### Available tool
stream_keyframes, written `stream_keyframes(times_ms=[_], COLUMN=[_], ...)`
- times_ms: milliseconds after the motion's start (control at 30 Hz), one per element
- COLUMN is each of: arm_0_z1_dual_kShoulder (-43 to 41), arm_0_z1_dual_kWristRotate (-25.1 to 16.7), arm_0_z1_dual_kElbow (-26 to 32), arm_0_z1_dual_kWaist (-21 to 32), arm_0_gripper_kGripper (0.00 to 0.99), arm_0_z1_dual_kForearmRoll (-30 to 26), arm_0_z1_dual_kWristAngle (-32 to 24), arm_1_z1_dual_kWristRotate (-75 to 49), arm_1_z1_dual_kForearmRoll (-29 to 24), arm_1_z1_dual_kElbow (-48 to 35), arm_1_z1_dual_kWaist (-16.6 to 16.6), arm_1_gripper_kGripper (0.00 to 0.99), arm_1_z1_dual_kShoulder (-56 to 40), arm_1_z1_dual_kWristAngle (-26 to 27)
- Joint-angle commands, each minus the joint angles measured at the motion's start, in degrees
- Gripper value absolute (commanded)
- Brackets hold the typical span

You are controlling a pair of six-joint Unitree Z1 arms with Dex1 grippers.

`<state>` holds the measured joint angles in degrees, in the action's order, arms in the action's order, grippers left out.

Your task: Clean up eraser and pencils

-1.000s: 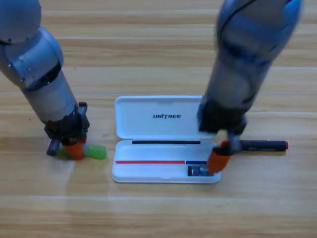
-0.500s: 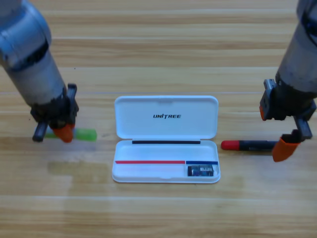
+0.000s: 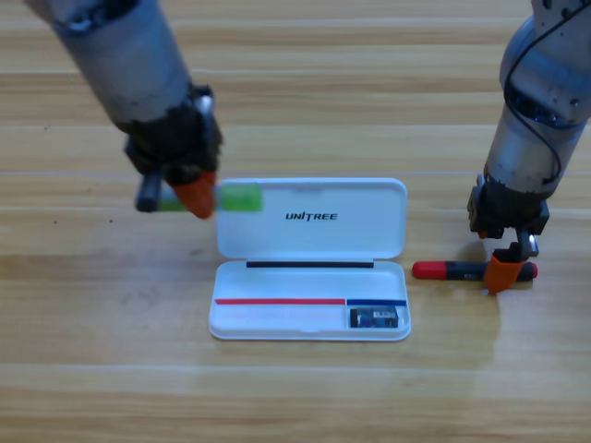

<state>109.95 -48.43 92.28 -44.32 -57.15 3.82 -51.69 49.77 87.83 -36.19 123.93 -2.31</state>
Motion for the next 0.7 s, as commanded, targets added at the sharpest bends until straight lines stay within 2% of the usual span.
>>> stream_keyframes(times_ms=[33,167,300,400,567,700], arm_0_z1_dual_kShoulder=[6.85,9.67,12.48,14.32,16.96,18.63], arm_0_z1_dual_kWristRotate=[3.34,5.1,6.5,7.38,8.35,8.96], arm_0_z1_dual_kElbow=[1.85,3.87,5.63,6.77,7.65,7.65], arm_0_z1_dual_kWaist=[-5.08,-6.31,-7.1,-7.45,-7.72,-7.72], arm_0_gripper_kGripper=[0.0,0.0,0.0,0.0,0.0,0.0], arm_0_z1_dual_kForearmRoll=[-0.77,-1.21,-1.3,-1.3,-1.21,-1.12], arm_0_z1_dual_kWristAngle=[-0.74,-0.83,-1.35,-2.06,-3.11,-3.55], arm_1_z1_dual_kWristRotate=[-0.69,-1.13,-1.39,-1.39,-1.3,0.63], arm_1_z1_dual_kForearmRoll=[-0.99,-0.99,-0.99,-0.99,-0.99,0.15], arm_1_z1_dual_kElbow=[-0.9,-1.52,-1.61,-1.7,-1.78,-3.01], arm_1_z1_dual_kWaist=[0.6,-0.28,-0.81,-0.99,-1.07,-1.25], arm_1_gripper_kGripper=[0.727,0.699,0.353,0.014,0.0,0.0], arm_1_z1_dual_kShoulder=[3.6,3.69,4.39,4.83,3.42,-2.82], arm_1_z1_dual_kWristAngle=[2.49,3.54,3.72,3.54,0.64,-0.24])
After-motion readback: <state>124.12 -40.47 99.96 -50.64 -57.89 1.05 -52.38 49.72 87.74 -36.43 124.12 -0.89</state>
